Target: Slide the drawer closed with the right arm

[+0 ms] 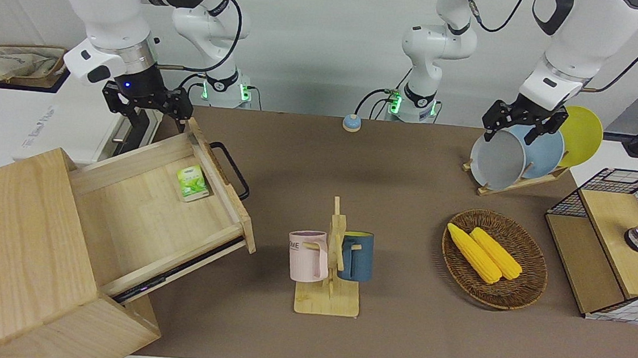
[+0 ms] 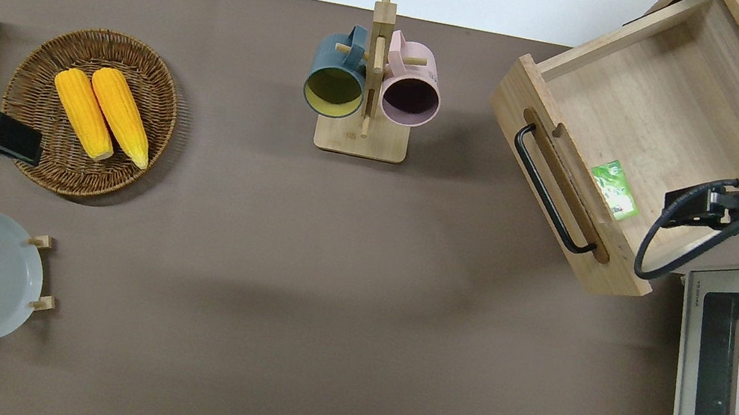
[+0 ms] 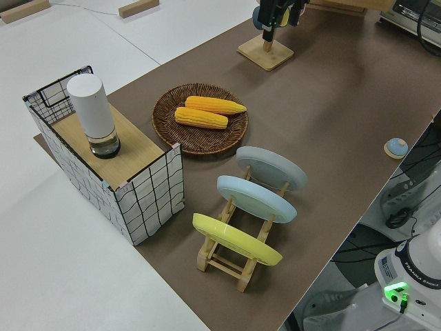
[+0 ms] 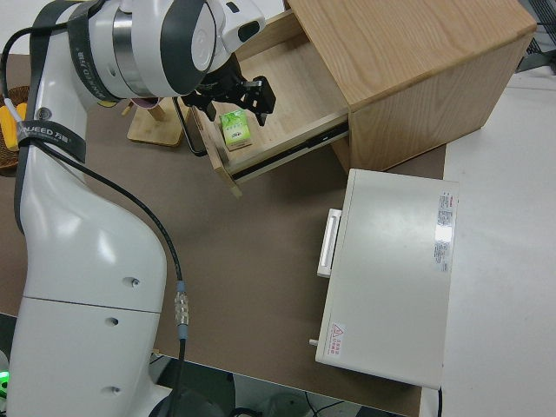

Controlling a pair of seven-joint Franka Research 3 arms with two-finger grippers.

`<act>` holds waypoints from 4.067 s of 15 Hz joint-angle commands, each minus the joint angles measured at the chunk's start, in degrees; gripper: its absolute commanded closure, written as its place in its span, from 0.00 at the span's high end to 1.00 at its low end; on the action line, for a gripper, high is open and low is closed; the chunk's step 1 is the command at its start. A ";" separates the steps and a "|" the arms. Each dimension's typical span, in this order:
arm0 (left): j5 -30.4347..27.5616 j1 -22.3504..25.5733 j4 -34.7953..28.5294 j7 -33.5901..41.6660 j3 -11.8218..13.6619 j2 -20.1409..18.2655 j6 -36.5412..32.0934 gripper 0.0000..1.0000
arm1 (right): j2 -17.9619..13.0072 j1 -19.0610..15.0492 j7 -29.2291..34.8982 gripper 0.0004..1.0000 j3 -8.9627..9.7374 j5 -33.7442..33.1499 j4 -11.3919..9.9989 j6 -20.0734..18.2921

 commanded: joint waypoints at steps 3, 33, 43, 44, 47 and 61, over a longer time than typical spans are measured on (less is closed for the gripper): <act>0.98 0.31 1.40 0.56 -0.40 0.74 -1.13 0.99 | -0.72 -0.11 0.02 0.98 0.27 0.41 -0.56 0.80; 0.98 0.31 1.49 0.56 -0.40 0.65 -1.13 0.99 | -2.66 8.40 15.37 0.00 0.88 -1.00 2.08 -4.29; 0.98 0.31 1.40 0.56 -0.40 0.65 -1.13 0.99 | -1.25 18.43 35.86 0.00 1.50 -1.08 1.64 -1.49; 0.98 0.31 1.40 0.56 -0.40 0.65 -1.13 0.99 | -0.55 19.31 37.96 0.00 1.41 -1.08 1.55 -1.13; 0.98 0.31 1.40 0.56 -0.40 0.65 -1.13 0.99 | 1.29 21.86 44.21 0.00 1.41 -2.31 1.55 -0.87; 0.98 0.31 1.49 0.56 -0.40 0.65 -1.13 0.99 | 7.45 24.50 70.49 0.00 1.24 -2.93 -3.55 8.35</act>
